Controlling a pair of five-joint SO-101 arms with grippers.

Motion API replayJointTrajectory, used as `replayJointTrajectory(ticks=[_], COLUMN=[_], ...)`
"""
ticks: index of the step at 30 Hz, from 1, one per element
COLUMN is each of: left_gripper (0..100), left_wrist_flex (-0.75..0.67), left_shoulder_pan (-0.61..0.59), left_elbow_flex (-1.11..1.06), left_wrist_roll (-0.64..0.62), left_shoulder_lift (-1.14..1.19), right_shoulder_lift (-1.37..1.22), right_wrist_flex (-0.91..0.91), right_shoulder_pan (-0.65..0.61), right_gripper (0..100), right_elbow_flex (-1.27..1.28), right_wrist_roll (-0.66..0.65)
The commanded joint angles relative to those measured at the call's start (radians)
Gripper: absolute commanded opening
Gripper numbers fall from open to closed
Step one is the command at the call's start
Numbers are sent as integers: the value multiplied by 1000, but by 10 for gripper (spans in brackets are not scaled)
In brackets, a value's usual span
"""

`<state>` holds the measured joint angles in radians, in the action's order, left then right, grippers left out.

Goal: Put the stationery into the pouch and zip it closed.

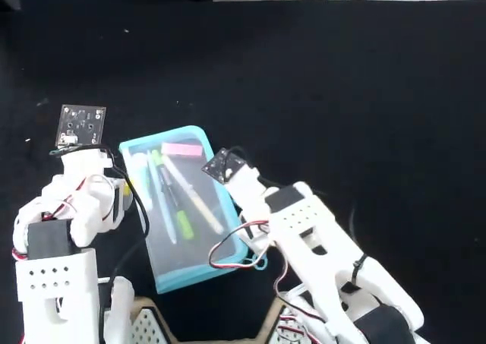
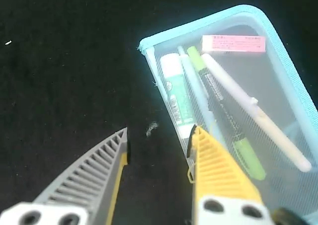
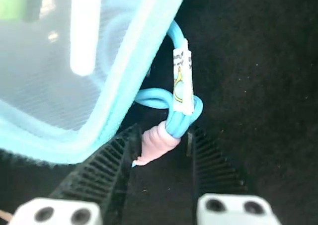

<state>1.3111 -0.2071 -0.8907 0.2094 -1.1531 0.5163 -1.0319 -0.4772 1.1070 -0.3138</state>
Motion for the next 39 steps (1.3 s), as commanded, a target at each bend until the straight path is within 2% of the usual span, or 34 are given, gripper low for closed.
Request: replayJointTrajectory(ticks=[1, 5, 9, 11, 18, 20, 26, 39], left_gripper=[207, 207, 207, 207, 209, 209, 209, 211], left_wrist_flex=[-9, -9, -9, -9, -12, -6, 160, 261], left_shoulder_pan=[-5, -5, -5, -5, 1, 39, 200, 252], left_elbow_flex=[10, 10, 10, 10, -8, -21, 8, 108], left_wrist_roll=[2, 2, 2, 2, 3, 18, 180, 178], left_shoulder_lift=[-5, -5, -5, -5, -5, -5, -15, -15], right_shoulder_lift=[1, 1, 4, 7, 2, -1, -1, -1], right_wrist_flex=[23, 23, 23, 20, -244, -304, -362, -367], right_shoulder_pan=[-12, -11, -11, -11, 54, 51, 48, 0], right_gripper=[121, 33, 37, 7, 10, 10, 10, 10], right_elbow_flex=[4, 2, 1, -24, -406, -504, -670, -888], right_wrist_roll=[2, -2, -2, -2, 2, 6, 8, 49])
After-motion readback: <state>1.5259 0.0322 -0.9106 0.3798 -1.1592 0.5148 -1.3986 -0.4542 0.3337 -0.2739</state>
